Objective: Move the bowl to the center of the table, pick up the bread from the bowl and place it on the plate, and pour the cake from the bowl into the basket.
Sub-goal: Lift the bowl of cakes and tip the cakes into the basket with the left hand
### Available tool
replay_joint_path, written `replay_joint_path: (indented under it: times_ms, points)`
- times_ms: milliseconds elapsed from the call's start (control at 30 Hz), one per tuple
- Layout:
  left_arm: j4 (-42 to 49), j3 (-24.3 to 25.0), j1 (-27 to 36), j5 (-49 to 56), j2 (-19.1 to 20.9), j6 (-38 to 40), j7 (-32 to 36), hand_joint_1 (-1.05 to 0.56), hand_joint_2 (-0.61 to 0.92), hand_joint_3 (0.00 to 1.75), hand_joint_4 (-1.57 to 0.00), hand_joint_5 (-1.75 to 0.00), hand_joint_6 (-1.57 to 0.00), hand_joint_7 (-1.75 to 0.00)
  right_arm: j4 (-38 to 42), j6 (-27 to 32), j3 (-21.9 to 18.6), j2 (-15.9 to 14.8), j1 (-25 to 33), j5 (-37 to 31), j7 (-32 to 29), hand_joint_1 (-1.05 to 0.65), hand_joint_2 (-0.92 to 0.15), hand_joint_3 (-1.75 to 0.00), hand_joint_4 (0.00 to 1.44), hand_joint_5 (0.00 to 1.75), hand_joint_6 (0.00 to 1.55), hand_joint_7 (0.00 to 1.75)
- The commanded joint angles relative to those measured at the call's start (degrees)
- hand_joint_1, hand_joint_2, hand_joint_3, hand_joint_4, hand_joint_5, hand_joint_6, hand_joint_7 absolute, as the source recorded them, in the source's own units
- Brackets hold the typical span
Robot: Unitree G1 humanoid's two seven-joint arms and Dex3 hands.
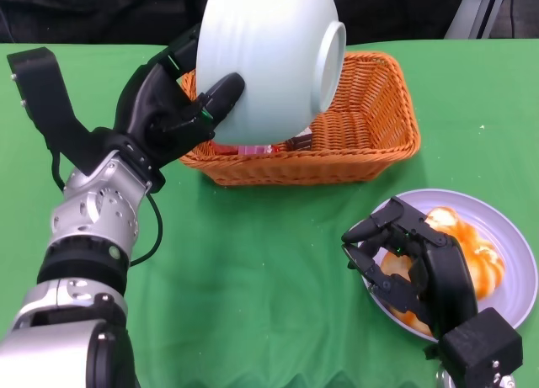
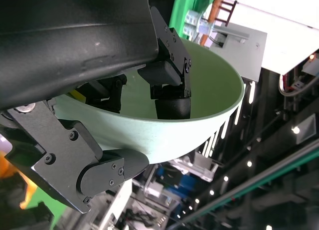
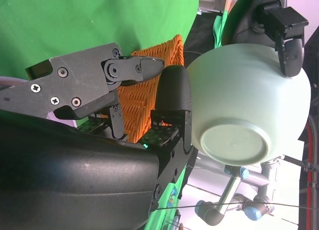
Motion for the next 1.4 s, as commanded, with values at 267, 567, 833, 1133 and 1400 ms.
replay_joint_path:
  times_ms: [267,567,833,1133,1400]
  points:
    - [2.69,3.72,-5.15,-3.78,0.83,10.56,-1.82,-0.11,0.67,1.05,-0.74,-1.63,-0.84,-1.43,1.18,0.52,-0.15,0.05,-0.03,0.91,0.75,-0.19,-0.84,-0.35,0.65,1.53,0.58,1.30]
    - [6.73,8.53,-7.80,-8.04,1.45,21.33,-1.87,-0.12,0.66,1.00,-0.68,-1.67,-0.81,-1.47,1.66,0.12,-0.14,0.14,-0.08,0.46,0.34,-0.18,-0.85,-0.35,0.65,1.53,0.58,1.28]
    - [9.74,10.72,-9.07,-7.91,1.91,23.02,-2.44,-0.14,0.61,1.02,-0.66,-1.68,-0.79,-1.48,2.11,-0.05,-0.23,0.48,-0.30,0.51,-0.06,-0.16,-0.84,-0.35,0.67,1.51,0.59,1.28]
    - [10.30,11.02,-9.23,-7.13,1.85,22.25,-1.98,-0.11,0.59,1.01,-0.68,-1.67,-0.78,-1.49,2.69,-0.86,-0.11,0.20,-0.61,-0.43,-0.81,-0.16,-0.84,-0.37,0.64,1.53,0.58,1.30]
    - [8.76,6.56,-8.35,-2.00,1.76,14.01,-3.58,-0.13,0.62,1.07,-0.71,-1.63,-0.85,-1.44,3.05,-0.48,-0.12,0.34,-0.93,0.02,-0.48,-0.17,-0.82,-0.39,0.66,1.52,0.57,1.31]
